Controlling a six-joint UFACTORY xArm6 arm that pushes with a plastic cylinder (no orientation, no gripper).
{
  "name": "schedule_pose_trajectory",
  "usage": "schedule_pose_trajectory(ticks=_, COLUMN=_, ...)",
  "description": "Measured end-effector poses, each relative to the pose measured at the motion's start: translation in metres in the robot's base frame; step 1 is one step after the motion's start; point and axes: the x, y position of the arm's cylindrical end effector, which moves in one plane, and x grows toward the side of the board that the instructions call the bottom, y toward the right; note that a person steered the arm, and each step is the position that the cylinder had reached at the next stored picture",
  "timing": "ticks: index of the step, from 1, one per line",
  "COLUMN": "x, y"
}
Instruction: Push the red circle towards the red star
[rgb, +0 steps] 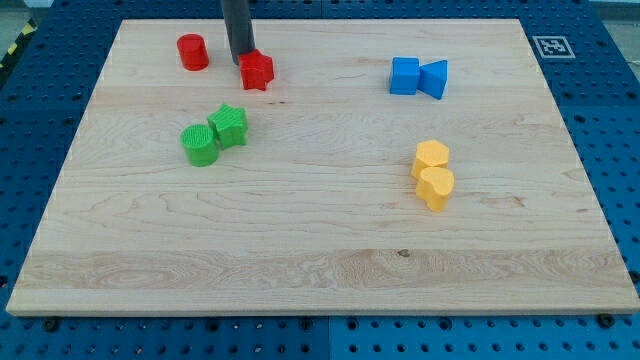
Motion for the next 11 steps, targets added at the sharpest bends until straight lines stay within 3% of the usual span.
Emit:
schedule_pose_trajectory(ticks=2, x=0.030, y=0.019)
schedule_pose_trajectory(ticks=5, x=-0.028, y=-0.017)
schedule_pose_trajectory(ticks=7, x=-0.060, y=-0.083)
schedule_pose_trajectory(ticks=11, x=-0.033, y=-0.093)
